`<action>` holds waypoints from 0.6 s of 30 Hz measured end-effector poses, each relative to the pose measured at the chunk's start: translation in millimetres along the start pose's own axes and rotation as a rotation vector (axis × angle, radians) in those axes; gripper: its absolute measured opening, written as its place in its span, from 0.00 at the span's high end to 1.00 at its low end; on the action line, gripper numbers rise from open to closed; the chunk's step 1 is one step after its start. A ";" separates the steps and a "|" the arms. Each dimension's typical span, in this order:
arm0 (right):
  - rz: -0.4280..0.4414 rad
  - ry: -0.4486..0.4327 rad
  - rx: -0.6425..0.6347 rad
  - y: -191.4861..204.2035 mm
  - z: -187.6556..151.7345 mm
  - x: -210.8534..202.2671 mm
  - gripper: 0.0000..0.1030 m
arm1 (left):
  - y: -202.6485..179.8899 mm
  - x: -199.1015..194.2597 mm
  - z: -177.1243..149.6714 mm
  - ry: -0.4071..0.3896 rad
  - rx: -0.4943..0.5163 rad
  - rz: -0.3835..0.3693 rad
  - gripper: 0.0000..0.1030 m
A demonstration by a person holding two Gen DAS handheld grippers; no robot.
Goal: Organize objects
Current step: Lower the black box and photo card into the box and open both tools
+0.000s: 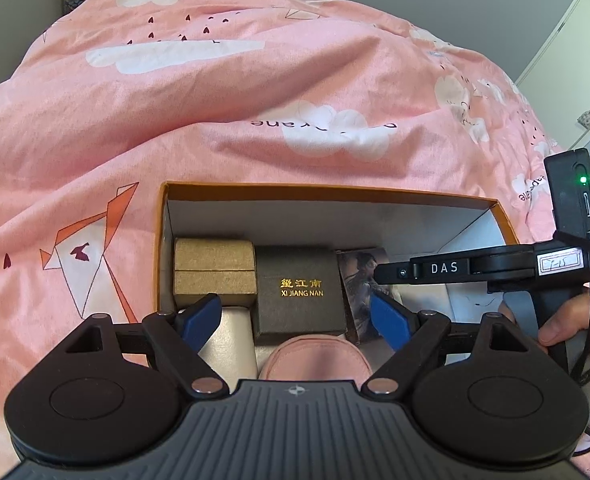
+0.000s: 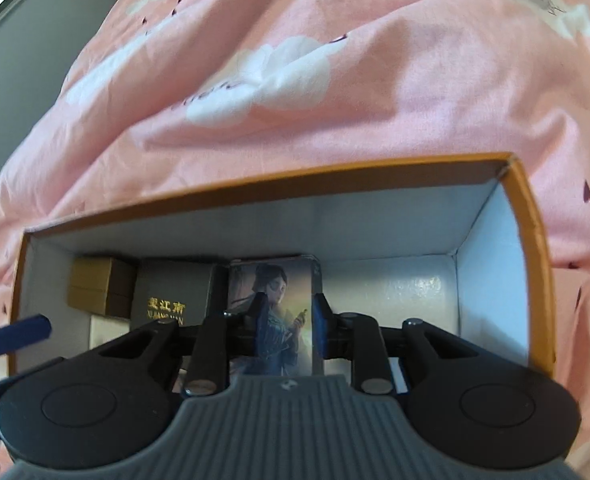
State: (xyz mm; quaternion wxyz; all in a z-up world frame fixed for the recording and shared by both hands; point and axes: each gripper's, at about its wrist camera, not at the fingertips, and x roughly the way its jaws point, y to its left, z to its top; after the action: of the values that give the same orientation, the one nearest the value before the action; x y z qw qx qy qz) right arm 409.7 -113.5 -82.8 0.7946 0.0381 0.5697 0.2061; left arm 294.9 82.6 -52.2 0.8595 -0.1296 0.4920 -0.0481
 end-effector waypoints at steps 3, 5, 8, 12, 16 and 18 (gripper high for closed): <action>0.042 0.000 -0.056 2.6 -0.3 0.5 0.70 | 0.5 0.7 -2.2 0.009 0.003 0.009 0.04; 0.083 0.010 -0.073 1.2 -0.1 -2.3 0.70 | 0.6 -0.3 -3.9 0.011 0.008 0.007 0.04; 0.087 0.019 -0.133 3.5 -2.8 -10.9 0.70 | 1.4 -3.4 -6.8 0.008 0.011 0.006 0.04; 0.073 0.101 -0.297 15.0 -17.1 -20.2 0.70 | 0.5 -4.5 -11.4 0.017 0.025 0.004 0.05; 0.015 0.150 -0.468 31.8 -35.4 -15.9 0.70 | -4.1 -4.3 -16.6 0.014 0.041 0.010 0.05; -0.021 0.155 -0.530 35.9 -39.3 -10.3 0.70 | -4.4 -3.3 -18.1 0.021 0.032 0.001 0.05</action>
State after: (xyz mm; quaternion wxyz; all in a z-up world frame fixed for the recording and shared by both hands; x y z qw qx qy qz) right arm 360.6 -91.4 -76.7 0.7332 -0.1928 0.5553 0.3418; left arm 277.9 76.0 -57.0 0.8563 -0.1152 0.5003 -0.0569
